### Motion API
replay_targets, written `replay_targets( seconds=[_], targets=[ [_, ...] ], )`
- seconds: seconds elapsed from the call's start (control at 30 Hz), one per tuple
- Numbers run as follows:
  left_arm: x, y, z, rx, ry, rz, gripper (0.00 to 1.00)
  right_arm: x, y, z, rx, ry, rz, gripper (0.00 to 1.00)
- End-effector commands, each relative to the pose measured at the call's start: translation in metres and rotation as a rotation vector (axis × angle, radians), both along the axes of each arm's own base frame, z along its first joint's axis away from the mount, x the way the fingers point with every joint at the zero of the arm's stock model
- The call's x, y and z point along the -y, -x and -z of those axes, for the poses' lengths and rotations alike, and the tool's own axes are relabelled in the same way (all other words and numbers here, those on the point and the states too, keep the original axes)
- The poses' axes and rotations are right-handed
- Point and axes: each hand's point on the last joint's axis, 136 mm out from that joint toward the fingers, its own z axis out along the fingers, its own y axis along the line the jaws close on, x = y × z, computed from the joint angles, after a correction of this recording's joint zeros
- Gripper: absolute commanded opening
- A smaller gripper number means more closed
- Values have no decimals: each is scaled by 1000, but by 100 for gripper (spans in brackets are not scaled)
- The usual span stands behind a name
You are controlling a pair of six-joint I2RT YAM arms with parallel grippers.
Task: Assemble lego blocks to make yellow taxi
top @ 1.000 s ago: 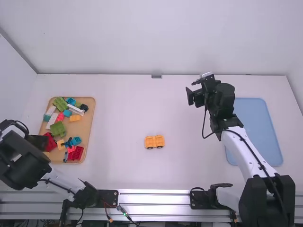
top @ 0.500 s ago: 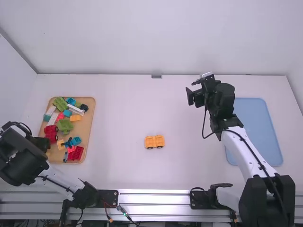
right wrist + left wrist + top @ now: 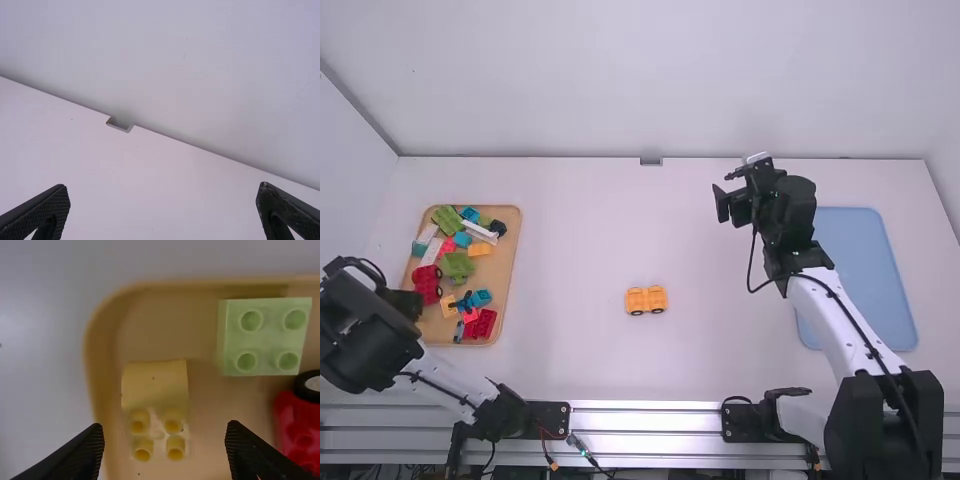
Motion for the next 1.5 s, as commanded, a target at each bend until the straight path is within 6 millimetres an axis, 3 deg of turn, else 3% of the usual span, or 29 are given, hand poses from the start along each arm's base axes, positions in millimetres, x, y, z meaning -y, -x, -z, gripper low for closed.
replay_targets(
  seconds=[0.0, 0.5, 0.87, 1.03, 1.3, 1.37, 1.47],
  targets=[
    [5, 6, 9, -30, 18, 8, 65, 0, -5, -12, 23, -3, 4, 99],
    [9, 1, 24, 10, 0, 27, 55, 0, -6, -12, 26, -4, 5, 99],
    [10, 0, 24, 13, 1, 28, 36, 0, -5, -12, 25, -5, 5, 99],
    [9, -10, 15, 53, 24, 34, 21, 0, -5, -11, 19, -4, 5, 99],
    [3, -22, -1, 80, 33, -7, 14, 0, -4, -7, 4, -1, 5, 99],
    [6, -27, -7, 77, 42, -24, 2, 0, -4, -7, 3, -2, 6, 99],
    [7, -28, -14, 38, 23, -78, 2, 0, -4, -7, 4, -2, 5, 99]
  ],
)
